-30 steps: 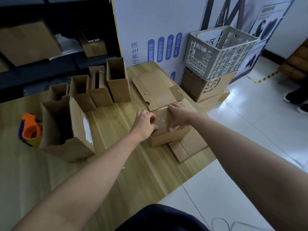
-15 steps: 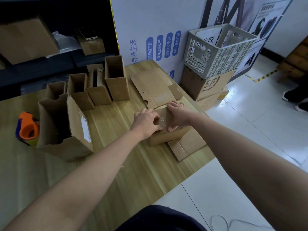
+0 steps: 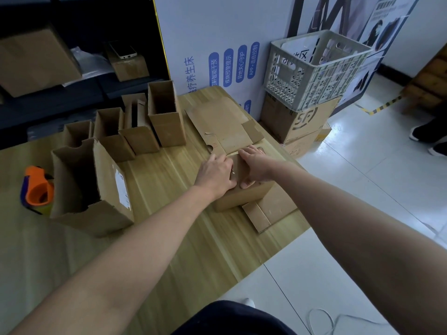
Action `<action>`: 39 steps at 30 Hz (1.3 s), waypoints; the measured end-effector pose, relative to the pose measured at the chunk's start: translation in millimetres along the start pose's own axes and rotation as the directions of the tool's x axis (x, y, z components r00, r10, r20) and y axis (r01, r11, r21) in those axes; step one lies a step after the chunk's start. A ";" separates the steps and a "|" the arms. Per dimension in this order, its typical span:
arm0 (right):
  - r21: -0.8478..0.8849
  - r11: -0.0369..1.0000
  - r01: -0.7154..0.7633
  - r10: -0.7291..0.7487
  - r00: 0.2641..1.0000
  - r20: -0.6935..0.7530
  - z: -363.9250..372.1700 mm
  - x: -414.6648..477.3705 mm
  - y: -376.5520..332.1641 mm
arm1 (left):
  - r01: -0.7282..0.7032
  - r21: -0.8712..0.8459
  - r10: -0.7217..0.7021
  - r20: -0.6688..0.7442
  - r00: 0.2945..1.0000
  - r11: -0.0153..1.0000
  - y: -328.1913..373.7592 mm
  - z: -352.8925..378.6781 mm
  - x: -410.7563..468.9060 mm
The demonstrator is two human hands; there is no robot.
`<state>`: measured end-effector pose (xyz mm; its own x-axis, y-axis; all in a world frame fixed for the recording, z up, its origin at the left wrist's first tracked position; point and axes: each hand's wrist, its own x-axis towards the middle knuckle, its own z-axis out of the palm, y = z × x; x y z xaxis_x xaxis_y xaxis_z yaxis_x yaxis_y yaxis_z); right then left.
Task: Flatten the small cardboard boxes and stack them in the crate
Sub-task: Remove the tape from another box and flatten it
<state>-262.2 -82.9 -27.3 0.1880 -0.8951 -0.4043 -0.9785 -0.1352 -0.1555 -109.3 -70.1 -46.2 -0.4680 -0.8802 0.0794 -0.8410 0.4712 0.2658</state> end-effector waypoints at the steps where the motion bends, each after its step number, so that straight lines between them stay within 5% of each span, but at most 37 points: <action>1: -0.004 1.000 0.001 -0.001 1.000 -0.004 -0.8 0.0 -0.4 | 0.005 0.008 -0.005 -0.005 1.000 1.000 1.2 0.6 -0.1; 5: -0.010 1.000 0.003 -0.003 1.000 -0.004 -1.1 -1.1 -1.0 | 0.017 0.034 -0.015 -0.048 0.999 0.999 3.0 5.0 -3.1; 10: 0.009 1.000 -0.014 0.014 1.000 -0.008 0.5 -2.9 0.4 | 0.080 -0.177 -0.088 -0.036 0.995 0.981 -4.3 3.7 -5.5; 15: 0.030 1.000 -0.010 0.011 1.000 -0.009 0.8 -3.1 1.6 | 0.105 -0.207 -0.110 -0.015 0.994 0.973 -0.4 8.6 -6.3; 30: 0.093 0.996 0.017 -0.014 0.999 -0.037 7.2 -3.7 8.3 | 0.063 0.021 -0.062 -0.032 0.998 0.998 11.7 20.1 -0.6; 39: 0.117 0.993 0.027 -0.023 0.999 -0.033 8.6 -4.5 10.1 | 0.045 -0.474 -0.125 -0.139 0.982 0.879 -4.4 25.1 -18.4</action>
<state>-272.3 -76.5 -34.8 0.2076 -0.9053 -0.3707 -0.9565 -0.1085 -0.2707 -103.8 -54.6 -73.0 -0.3166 -0.9317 0.1783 -0.6318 0.3473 0.6930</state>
